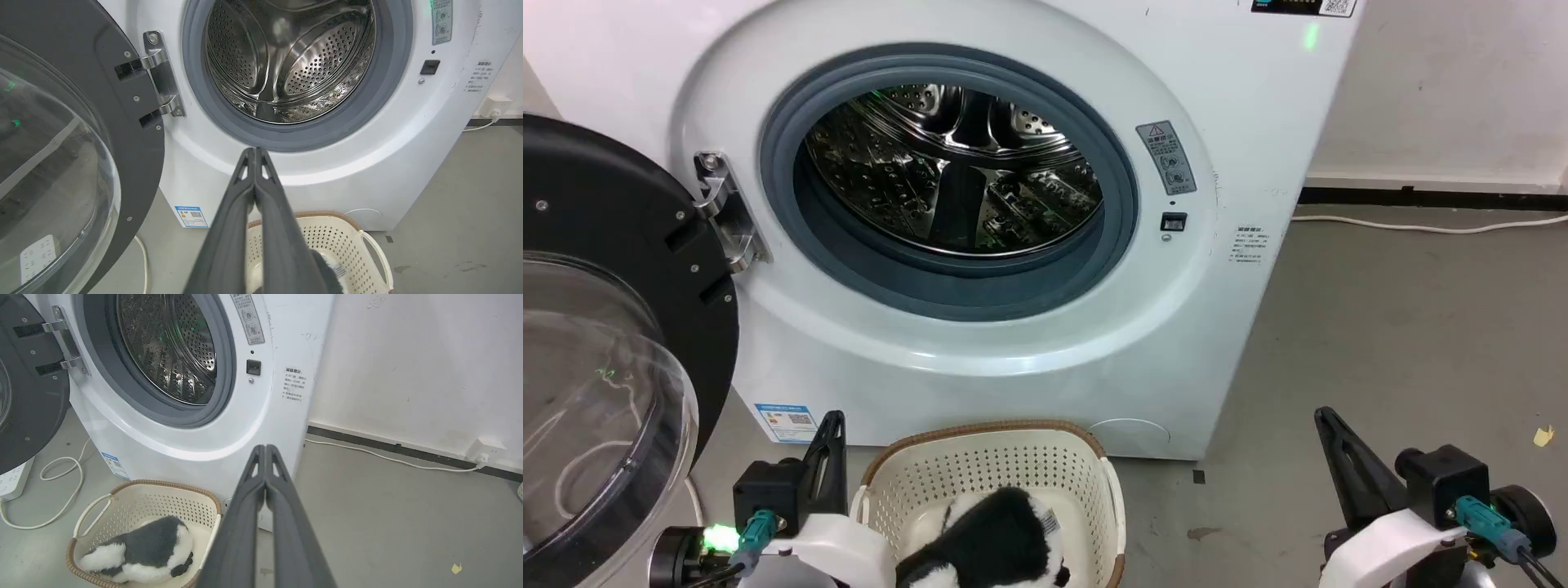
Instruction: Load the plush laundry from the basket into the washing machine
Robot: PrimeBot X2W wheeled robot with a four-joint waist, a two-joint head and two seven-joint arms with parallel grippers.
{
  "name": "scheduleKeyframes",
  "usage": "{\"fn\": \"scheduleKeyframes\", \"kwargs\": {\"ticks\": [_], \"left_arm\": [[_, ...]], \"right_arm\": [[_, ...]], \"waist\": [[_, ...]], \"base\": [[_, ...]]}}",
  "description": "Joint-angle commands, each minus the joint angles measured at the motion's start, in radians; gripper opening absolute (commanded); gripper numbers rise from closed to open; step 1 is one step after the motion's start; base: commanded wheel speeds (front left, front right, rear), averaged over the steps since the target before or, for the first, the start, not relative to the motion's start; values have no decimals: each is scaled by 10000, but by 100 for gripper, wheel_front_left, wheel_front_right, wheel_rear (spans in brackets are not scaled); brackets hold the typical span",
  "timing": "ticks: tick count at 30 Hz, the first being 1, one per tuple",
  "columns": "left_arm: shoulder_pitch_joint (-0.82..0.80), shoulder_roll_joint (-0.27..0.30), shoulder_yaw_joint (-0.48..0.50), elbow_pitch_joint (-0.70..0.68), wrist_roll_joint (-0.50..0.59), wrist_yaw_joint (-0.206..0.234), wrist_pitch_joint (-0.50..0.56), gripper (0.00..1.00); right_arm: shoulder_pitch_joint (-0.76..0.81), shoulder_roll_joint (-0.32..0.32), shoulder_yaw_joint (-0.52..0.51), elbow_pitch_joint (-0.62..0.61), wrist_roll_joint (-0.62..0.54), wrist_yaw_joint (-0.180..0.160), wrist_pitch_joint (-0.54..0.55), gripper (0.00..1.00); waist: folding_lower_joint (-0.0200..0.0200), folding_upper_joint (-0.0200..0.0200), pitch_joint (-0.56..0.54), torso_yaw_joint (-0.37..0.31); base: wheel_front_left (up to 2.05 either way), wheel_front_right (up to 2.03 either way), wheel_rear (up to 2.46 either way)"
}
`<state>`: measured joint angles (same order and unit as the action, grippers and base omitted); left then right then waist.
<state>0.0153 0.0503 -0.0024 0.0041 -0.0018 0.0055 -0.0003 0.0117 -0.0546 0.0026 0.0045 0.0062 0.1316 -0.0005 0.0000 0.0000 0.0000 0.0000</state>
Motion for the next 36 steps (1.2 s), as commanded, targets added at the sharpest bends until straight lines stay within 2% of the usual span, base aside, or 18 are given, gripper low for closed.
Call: {"fn": "scheduleKeyframes", "kwargs": {"ticks": [1,28,29,36], "left_arm": [[-153,-1,24,-41,18,-55,3,0],[-153,-1,24,-41,18,-55,3,0],[0,0,0,0,0,0,0,100],[6,0,-82,26,-47,26,-71,100]], "right_arm": [[-117,43,-26,-45,-62,-9,5,0],[-117,43,-26,-45,-62,-9,5,0],[0,0,-2,0,0,0,0,100],[46,-1,-66,29,101,0,-71,100]], "waist": [[0,0,0,0],[0,0,0,0],[0,0,0,0],[0,0,7,-9]], "base": [[0,0,0],[0,0,0],[0,0,0],[0,0,0]]}}
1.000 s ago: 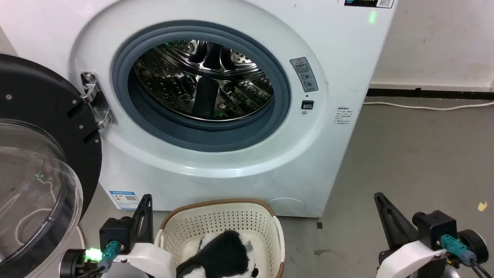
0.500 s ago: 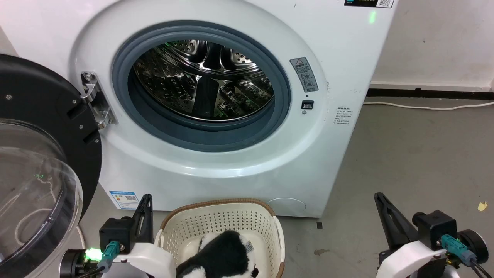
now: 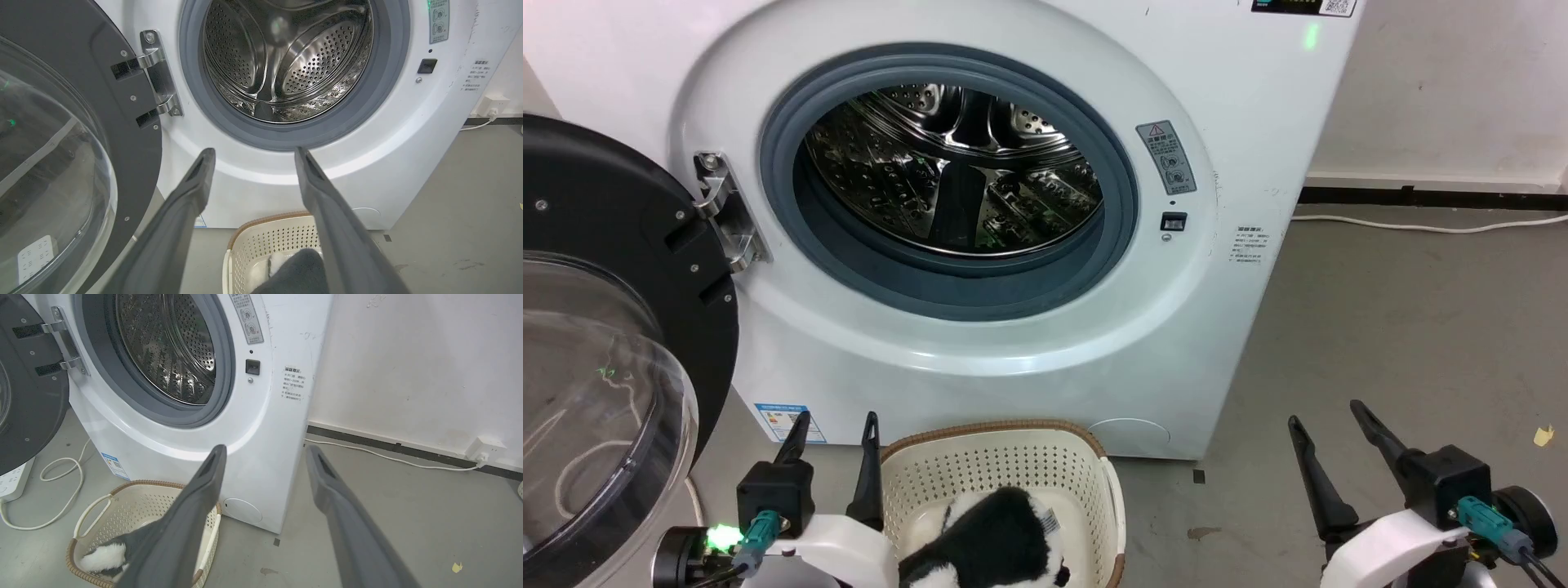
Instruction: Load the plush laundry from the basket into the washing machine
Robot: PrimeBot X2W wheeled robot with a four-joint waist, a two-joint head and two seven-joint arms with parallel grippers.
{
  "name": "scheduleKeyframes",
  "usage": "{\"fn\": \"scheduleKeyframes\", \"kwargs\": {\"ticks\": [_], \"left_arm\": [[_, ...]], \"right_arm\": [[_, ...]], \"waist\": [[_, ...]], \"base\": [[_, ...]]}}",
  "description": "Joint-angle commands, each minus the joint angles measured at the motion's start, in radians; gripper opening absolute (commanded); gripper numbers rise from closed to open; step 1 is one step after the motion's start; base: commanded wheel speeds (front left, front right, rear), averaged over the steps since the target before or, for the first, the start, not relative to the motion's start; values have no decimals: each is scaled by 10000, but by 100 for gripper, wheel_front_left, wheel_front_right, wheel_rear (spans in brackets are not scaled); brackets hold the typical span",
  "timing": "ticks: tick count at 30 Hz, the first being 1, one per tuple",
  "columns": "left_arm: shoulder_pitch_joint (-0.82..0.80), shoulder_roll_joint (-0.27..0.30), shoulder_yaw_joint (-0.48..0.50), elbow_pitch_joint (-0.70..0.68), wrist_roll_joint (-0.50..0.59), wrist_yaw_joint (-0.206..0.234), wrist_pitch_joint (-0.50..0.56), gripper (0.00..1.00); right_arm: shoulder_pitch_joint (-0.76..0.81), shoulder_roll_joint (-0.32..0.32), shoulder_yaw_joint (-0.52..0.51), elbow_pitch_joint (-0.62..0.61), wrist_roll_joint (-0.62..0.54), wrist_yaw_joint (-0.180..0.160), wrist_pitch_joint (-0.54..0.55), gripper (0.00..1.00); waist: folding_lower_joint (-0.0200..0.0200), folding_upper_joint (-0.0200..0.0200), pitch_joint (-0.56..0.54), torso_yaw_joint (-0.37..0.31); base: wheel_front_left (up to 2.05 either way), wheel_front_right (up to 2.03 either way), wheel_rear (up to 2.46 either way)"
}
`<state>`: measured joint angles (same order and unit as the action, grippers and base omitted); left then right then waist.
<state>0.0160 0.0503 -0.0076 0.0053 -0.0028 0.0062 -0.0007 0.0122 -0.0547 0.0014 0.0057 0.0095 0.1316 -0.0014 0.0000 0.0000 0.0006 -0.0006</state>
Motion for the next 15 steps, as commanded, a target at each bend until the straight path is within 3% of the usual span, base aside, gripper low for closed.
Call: {"fn": "scheduleKeyframes", "kwargs": {"ticks": [1,15], "left_arm": [[1,0,-54,21,-51,25,-88,100],[-80,0,-427,462,-190,-32,-381,100]], "right_arm": [[48,2,-87,21,82,0,-82,100],[154,7,-131,21,258,-1,-375,100]], "waist": [[0,0,5,-7],[0,0,249,-219]], "base": [[0,0,0],[0,0,0]]}}
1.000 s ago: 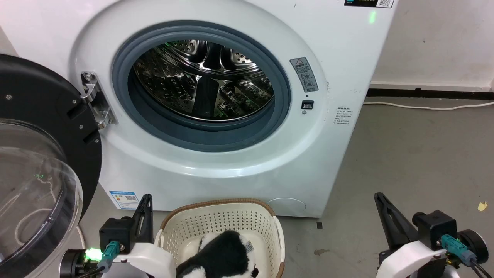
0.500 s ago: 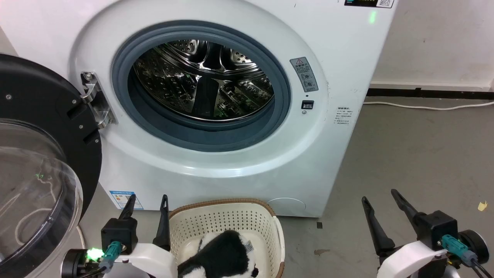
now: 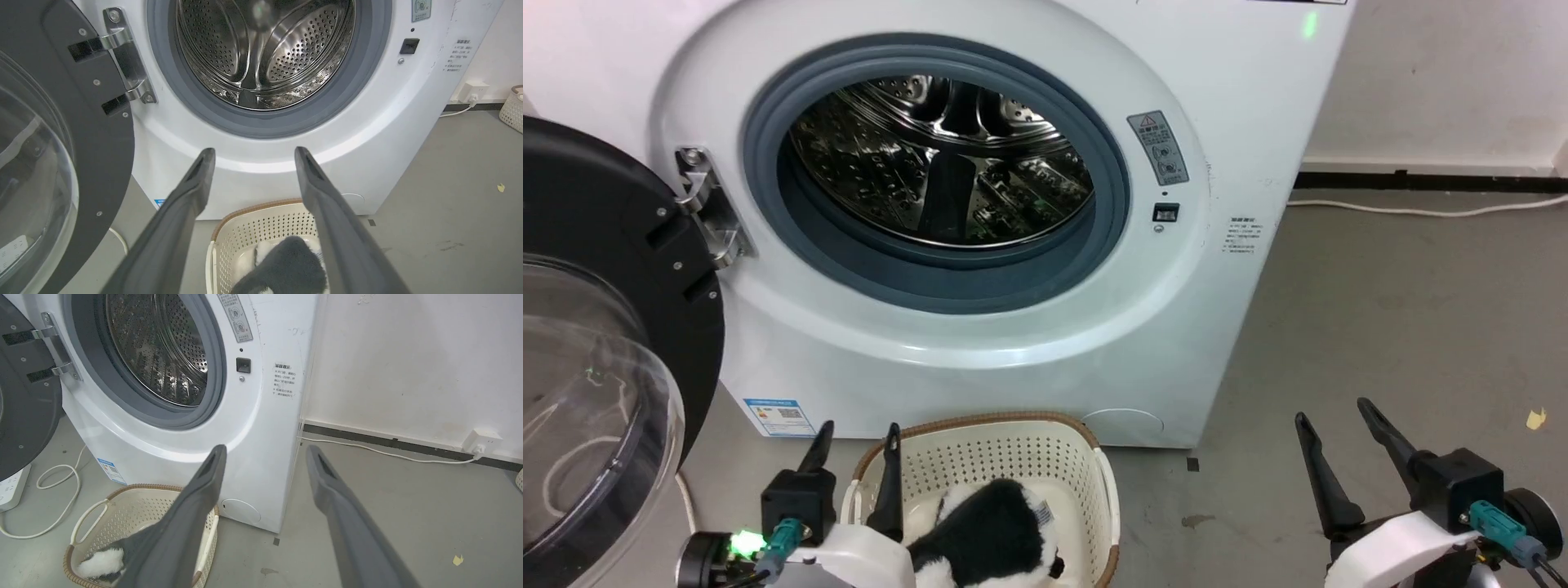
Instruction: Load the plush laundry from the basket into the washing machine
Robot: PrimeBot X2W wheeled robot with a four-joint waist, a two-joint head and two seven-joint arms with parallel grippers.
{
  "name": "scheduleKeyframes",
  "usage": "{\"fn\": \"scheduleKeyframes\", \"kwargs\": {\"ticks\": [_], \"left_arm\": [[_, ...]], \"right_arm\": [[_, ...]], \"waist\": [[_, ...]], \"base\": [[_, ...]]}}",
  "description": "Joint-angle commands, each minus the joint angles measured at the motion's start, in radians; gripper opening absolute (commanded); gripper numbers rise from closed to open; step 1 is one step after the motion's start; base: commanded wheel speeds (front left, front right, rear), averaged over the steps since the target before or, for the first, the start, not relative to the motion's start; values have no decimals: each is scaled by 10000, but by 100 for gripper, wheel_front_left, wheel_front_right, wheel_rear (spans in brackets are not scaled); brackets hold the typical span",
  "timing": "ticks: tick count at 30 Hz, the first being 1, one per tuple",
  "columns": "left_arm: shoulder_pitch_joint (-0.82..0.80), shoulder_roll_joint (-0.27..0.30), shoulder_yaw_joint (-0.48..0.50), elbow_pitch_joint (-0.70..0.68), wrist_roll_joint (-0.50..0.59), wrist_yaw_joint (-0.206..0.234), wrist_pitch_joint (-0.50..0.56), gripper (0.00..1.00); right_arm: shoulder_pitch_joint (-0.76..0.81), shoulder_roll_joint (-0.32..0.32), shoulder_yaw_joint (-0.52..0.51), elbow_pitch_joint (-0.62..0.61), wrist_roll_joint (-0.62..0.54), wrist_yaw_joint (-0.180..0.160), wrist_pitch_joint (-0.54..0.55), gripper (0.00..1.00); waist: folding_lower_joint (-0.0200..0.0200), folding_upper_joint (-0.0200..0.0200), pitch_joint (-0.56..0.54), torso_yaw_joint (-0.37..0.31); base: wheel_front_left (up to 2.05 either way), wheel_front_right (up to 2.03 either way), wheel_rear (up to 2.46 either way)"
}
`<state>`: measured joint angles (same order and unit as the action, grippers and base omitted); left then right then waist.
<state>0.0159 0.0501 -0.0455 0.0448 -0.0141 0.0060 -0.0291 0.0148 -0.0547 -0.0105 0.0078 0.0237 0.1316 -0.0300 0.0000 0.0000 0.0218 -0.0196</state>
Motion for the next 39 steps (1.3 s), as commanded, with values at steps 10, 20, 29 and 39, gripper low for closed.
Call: {"fn": "scheduleKeyframes", "kwargs": {"ticks": [10,20,29,39], "left_arm": [[-526,5,-257,860,-271,-49,-306,100],[-1218,104,-488,1892,-363,-173,-452,100],[-2026,248,-759,3263,-460,-246,-180,100],[-2811,494,-946,4751,-759,-395,165,100]], "right_arm": [[26,10,11,-50,354,-2,-298,100],[-147,14,129,-232,710,-3,-486,100],[-308,17,180,-288,941,-3,-674,100],[-475,20,197,-338,1189,-4,-882,100]], "waist": [[0,0,617,-320],[0,0,1365,-584],[0,0,1999,-823],[0,0,2646,-1107]], "base": [[0,0,0],[0,0,0],[0,0,0],[0,0,0]]}}
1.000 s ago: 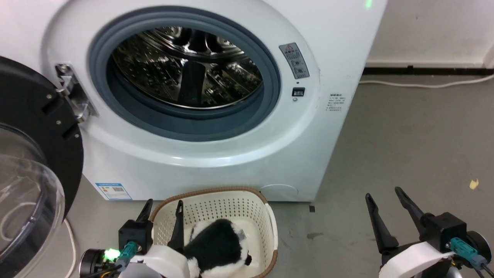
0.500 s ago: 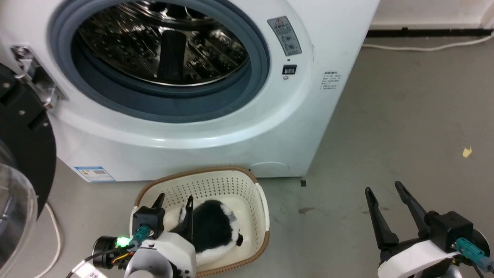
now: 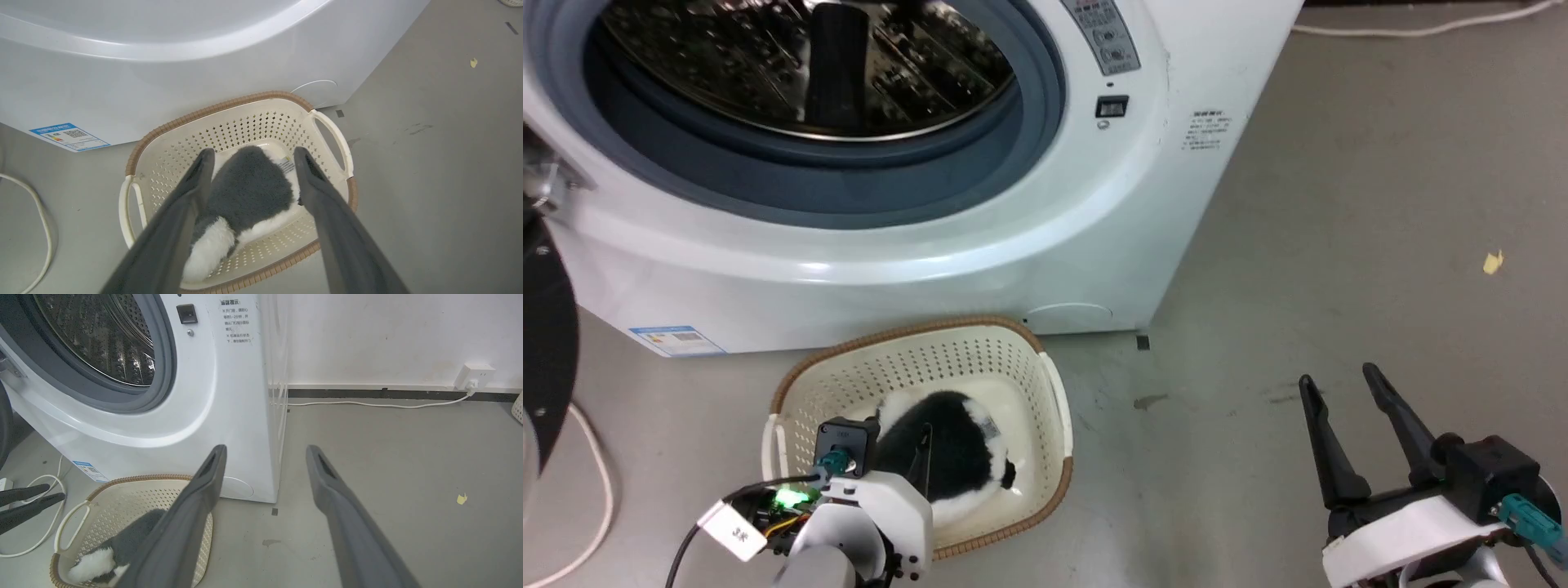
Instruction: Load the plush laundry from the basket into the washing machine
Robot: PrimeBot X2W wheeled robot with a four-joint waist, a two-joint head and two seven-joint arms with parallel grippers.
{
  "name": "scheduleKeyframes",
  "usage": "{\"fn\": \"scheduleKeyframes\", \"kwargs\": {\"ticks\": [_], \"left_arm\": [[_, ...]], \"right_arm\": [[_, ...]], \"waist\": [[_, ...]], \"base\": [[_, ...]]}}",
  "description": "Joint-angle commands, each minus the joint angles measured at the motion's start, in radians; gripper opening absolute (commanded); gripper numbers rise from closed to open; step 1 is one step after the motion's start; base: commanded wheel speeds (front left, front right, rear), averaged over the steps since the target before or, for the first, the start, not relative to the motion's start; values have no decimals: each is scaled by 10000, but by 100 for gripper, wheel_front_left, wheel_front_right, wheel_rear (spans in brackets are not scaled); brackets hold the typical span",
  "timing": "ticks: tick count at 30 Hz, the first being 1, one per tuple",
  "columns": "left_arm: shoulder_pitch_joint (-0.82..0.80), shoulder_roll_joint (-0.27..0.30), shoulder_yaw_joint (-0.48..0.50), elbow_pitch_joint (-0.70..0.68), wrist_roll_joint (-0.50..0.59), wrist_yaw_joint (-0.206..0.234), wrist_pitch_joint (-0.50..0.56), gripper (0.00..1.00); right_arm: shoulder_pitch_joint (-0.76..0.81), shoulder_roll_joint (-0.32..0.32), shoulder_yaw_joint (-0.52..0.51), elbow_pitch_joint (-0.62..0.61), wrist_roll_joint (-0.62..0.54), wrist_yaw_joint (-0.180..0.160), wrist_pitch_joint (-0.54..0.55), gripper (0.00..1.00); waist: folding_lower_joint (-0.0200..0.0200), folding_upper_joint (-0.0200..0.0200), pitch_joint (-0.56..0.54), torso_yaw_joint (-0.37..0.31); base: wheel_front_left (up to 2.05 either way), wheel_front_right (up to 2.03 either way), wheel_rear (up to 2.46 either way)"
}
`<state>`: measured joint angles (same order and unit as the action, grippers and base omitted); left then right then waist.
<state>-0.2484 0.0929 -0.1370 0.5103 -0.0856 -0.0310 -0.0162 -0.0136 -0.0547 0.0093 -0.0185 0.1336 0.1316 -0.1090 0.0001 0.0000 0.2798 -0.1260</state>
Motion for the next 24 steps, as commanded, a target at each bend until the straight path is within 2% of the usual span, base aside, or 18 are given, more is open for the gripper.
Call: {"fn": "scheduleKeyframes", "kwargs": {"ticks": [1,8,14,24], "left_arm": [[-249,106,-48,236,-73,-34,53,100],[-806,315,-229,1195,-235,-87,300,100],[-1280,475,-530,1973,-313,-245,949,100],[-2228,950,-1107,2996,-245,-300,1005,100]], "right_arm": [[-209,21,5,-84,113,-4,-113,100],[-329,23,-7,-78,352,-5,-260,100],[-420,26,30,-97,467,-5,-384,100],[-600,29,92,-149,814,-6,-593,100]], "waist": [[-1,0,141,-69],[-1,0,656,-249],[-1,0,1126,-413],[-1,0,2035,-769]], "base": [[0,0,0],[0,0,0],[0,0,0],[0,0,0]]}}
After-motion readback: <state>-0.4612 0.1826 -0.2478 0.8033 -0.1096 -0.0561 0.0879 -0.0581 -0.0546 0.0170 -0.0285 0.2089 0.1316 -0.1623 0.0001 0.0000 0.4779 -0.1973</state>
